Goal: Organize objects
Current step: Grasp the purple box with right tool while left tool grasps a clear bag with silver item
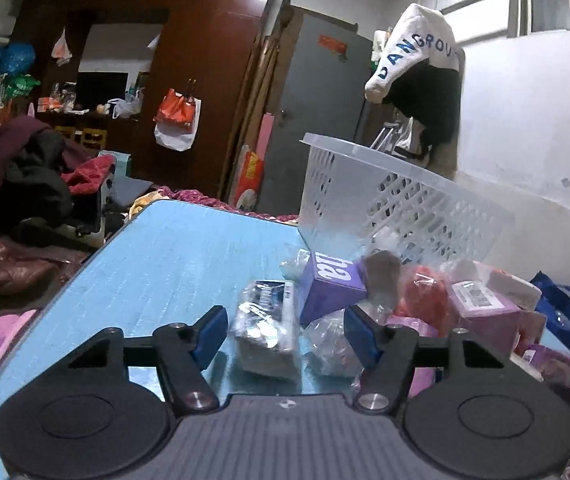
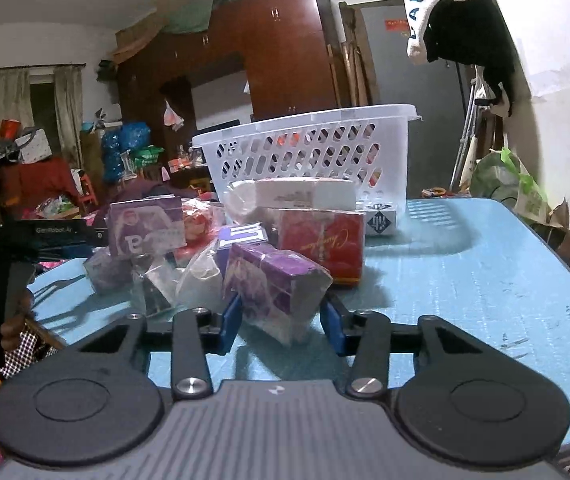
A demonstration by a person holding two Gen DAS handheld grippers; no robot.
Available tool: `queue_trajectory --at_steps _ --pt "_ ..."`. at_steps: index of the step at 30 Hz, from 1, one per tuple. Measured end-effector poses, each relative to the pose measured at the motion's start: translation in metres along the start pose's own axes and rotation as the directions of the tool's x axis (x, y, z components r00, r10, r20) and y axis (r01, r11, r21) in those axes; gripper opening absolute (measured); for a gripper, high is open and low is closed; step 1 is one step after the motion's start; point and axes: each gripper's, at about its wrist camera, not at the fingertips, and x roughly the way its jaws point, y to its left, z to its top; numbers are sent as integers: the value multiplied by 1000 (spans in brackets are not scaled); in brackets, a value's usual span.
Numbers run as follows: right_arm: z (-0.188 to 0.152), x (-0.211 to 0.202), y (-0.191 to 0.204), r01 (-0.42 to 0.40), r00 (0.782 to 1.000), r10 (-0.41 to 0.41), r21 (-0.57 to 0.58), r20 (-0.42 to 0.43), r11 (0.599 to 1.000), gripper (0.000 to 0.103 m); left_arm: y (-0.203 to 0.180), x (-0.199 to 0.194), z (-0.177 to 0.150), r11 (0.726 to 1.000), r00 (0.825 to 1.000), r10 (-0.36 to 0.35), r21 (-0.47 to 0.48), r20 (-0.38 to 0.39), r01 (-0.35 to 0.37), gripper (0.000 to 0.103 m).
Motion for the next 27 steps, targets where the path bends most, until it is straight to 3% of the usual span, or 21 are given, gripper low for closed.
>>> queue_trajectory --at_steps 4,7,9,12,16,18,21,23,24,25,27 --pt "1 -2 -3 7 1000 -7 -2 0 1000 46 -2 1 4 999 999 45 32 -14 -44 77" --pt "1 -6 -4 6 1000 -6 -1 4 1000 45 1 -1 5 996 997 80 26 -8 -79 76" --pt "1 -9 -5 4 1000 -4 -2 9 1000 45 5 -3 6 997 997 76 8 6 -76 70" --pt "1 -13 -7 1 1000 -1 -1 18 1000 45 8 -5 7 997 997 74 -11 17 -74 70" --pt "1 -13 -10 -12 1000 12 6 15 1000 45 2 4 4 997 996 78 28 -31 -77 69" --pt "-1 -11 -10 -13 1000 13 8 19 1000 47 -4 5 3 994 996 86 67 -37 -84 69" --pt "-2 -9 -10 -22 1000 21 10 22 1000 64 -10 6 5 989 992 118 96 -39 -114 69" --pt "-4 -5 -10 -28 999 27 13 21 1000 68 -9 7 7 990 992 115 87 -52 -110 65" --pt "-4 -4 -11 -33 999 32 16 19 999 68 -7 8 7 993 993 101 73 -61 -96 56" --pt "-5 -4 -12 -39 999 38 20 18 999 66 -3 8 7 995 994 83 55 -66 -79 47" --pt "-6 -6 -13 -60 998 59 20 16 998 50 9 5 6 999 998 47 -21 -51 -49 43"
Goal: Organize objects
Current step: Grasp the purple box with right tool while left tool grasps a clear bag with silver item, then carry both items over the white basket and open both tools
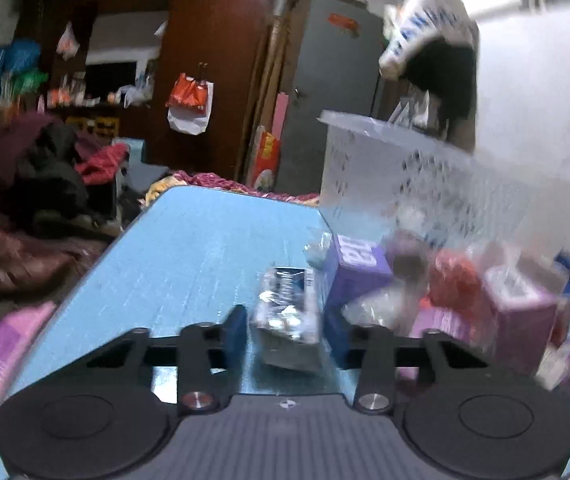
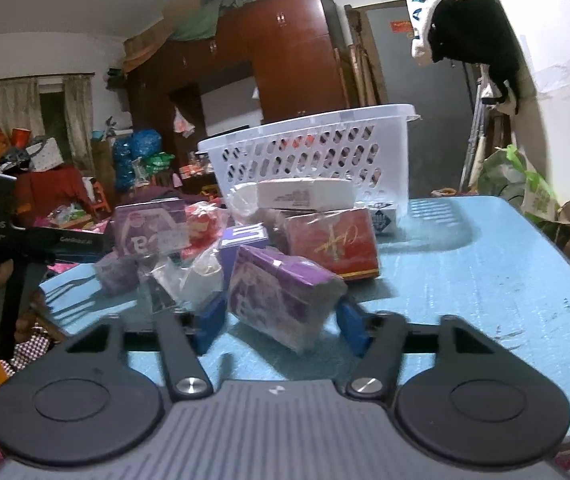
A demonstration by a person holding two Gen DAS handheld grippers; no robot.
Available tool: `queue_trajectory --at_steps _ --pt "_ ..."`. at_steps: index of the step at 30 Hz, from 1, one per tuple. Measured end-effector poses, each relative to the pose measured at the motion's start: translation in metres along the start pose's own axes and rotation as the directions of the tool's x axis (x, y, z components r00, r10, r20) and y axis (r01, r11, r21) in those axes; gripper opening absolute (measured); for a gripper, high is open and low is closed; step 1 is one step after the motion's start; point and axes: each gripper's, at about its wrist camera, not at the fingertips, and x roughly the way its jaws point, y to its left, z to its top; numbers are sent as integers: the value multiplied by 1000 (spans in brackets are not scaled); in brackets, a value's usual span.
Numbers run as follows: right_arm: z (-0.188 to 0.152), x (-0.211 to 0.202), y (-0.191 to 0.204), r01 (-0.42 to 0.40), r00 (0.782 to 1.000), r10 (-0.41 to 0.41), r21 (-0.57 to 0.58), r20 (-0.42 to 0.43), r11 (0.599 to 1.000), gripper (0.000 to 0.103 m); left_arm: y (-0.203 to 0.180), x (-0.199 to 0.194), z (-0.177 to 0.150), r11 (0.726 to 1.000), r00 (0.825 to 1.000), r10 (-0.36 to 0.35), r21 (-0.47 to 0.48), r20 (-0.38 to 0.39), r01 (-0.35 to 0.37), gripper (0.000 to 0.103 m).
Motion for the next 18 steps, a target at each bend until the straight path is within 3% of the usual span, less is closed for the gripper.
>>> queue_trajectory --at_steps 2,8,10,14,18 --pt "0 -3 0 -10 1000 10 -6 1 1000 45 7 -3 -1 999 1000 5 -32 14 -5 44" --pt "0 -6 2 -17 1000 17 -11 5 1000 40 -18 5 1 993 997 76 96 -16 -74 44" --pt "0 -6 4 -18 1000 18 -20 3 1000 40 -16 3 0 995 998 61 78 -12 -59 42" --pt "2 -14 7 -14 1000 15 -40 27 999 38 -10 -13 -5 997 996 27 64 80 -32 41" --pt "4 -24 6 -13 998 16 -43 61 999 38 -15 -38 -5 997 980 -25 79 198 9 41"
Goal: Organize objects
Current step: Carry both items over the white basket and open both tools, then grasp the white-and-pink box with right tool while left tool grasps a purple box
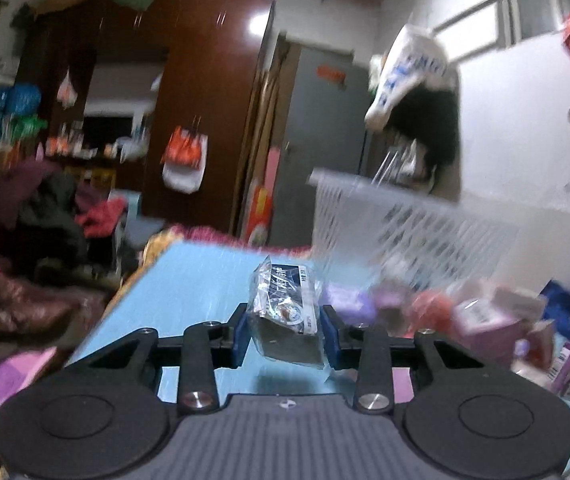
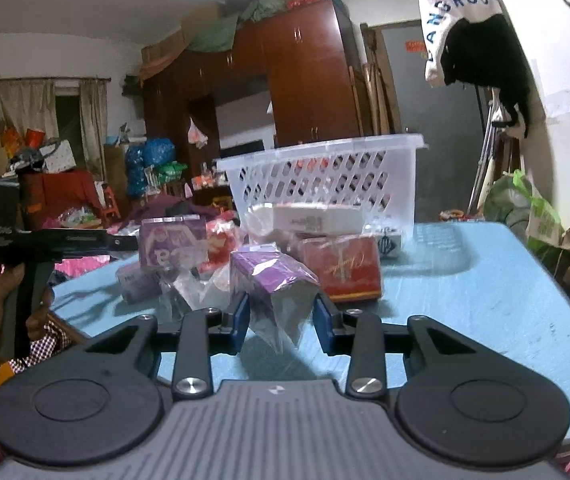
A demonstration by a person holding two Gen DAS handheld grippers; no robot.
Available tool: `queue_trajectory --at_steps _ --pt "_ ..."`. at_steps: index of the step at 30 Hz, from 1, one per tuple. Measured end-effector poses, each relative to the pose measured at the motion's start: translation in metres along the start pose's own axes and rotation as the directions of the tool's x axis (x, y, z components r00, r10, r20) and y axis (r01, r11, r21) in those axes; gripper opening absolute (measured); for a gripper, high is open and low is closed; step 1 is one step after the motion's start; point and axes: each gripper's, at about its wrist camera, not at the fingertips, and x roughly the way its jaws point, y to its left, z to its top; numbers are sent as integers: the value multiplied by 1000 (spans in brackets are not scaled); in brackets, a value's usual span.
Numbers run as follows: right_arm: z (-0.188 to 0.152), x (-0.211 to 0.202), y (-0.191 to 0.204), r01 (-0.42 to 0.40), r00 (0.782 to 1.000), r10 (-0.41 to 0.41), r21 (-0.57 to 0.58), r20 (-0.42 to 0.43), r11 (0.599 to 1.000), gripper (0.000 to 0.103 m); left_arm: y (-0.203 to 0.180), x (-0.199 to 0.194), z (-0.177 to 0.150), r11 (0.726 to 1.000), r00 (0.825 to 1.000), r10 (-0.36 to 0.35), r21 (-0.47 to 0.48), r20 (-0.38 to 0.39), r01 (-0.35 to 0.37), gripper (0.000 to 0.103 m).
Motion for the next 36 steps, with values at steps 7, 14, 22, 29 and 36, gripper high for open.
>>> queue_trajectory --at_steps 7,14,22,29,36 --pt "40 -8 -5 -5 993 3 14 118 1000 38 -32 -9 37 989 986 -145 42 83 142 41" --pt "168 79 -12 73 988 -53 -130 146 989 38 -104 83 136 972 979 -206 117 -8 205 41" --pt "185 163 -37 133 991 -131 -138 22 981 64 -127 158 138 985 987 -96 132 -131 113 89" --pt "149 103 -28 130 991 -124 -108 58 986 103 -92 84 111 990 992 -118 75 -35 120 90" --pt "27 23 -25 38 996 -44 79 74 996 103 -73 -7 16 981 980 -196 20 42 195 90"
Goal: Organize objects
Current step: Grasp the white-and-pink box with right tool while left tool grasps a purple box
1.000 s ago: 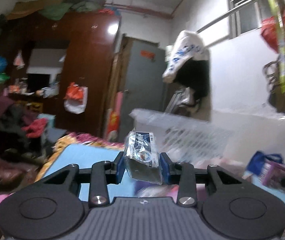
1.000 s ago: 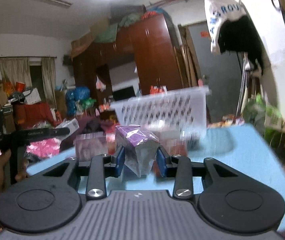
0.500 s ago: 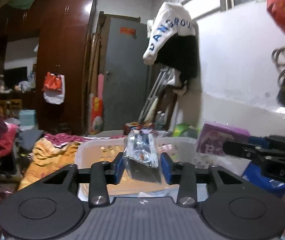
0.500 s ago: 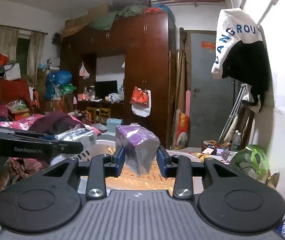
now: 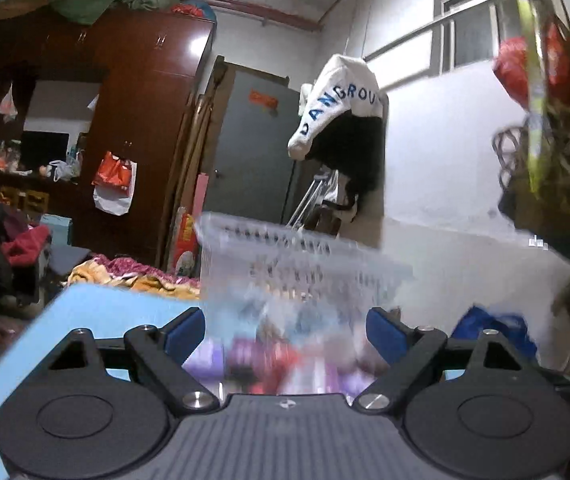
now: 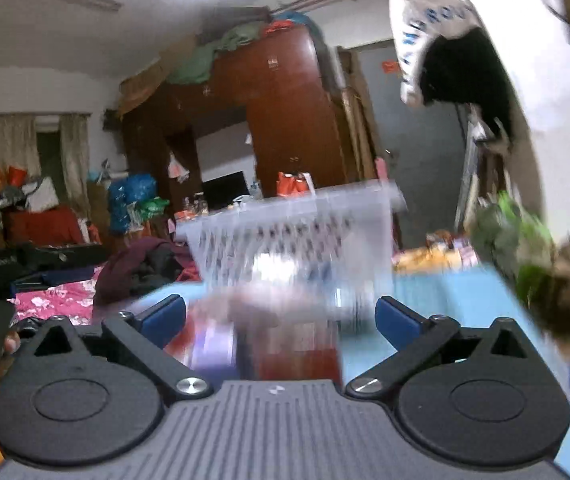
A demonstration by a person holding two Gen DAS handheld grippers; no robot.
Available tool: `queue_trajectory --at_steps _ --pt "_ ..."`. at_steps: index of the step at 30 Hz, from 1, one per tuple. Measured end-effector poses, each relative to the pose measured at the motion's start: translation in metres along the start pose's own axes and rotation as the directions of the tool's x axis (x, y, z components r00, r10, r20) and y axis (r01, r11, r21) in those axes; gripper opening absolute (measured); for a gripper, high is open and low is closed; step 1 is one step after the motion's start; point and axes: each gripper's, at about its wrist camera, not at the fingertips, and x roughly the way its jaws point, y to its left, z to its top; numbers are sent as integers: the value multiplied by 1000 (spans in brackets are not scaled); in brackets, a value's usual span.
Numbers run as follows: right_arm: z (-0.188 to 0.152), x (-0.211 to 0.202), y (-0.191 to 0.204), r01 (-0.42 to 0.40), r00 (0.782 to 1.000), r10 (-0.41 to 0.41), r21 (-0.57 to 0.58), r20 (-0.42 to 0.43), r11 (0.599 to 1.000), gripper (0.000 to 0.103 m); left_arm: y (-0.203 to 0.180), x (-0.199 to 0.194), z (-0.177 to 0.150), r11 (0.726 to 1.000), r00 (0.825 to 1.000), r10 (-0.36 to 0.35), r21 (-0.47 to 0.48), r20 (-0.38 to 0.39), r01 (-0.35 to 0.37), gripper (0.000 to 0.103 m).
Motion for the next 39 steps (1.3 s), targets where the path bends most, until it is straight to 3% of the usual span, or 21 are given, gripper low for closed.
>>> queue_trajectory --at_steps 3,6,12,18,21,23,24,25,29,39 --pt "-21 -7 -8 14 1000 -13 46 -14 999 103 -13 -3 -13 996 999 53 77 1 -53 90" --pt "-8 1 -10 44 999 -43 20 -18 999 103 -13 6 -12 997 999 40 62 -26 -39 88" --pt "18 26 4 16 999 -21 -95 -50 995 103 -16 20 -24 997 994 44 66 -96 -37 72" --pt "34 75 -6 -33 980 19 -71 -199 997 92 -11 21 -30 998 994 43 45 -97 -39 65" --pt "33 79 -8 -44 979 30 -63 -201 997 88 -11 21 -32 998 995 41 42 -92 -38 60" --pt "30 81 -7 -57 972 43 -56 -231 997 72 -12 22 -33 998 995 45 49 -90 -41 55" --pt "30 80 -8 -64 971 50 -54 -233 996 70 -13 21 -33 998 995 47 50 -86 -43 48" --pt "30 78 -8 -65 972 52 -53 -227 996 69 -12 21 -33 998 996 42 48 -80 -38 43" --pt "30 73 -7 -51 978 35 -74 -208 996 66 -9 13 -32 999 998 41 19 -38 -40 43" --pt "31 47 2 -15 999 11 -135 -30 991 64 -2 -1 -27 1000 999 24 -11 33 -23 43"
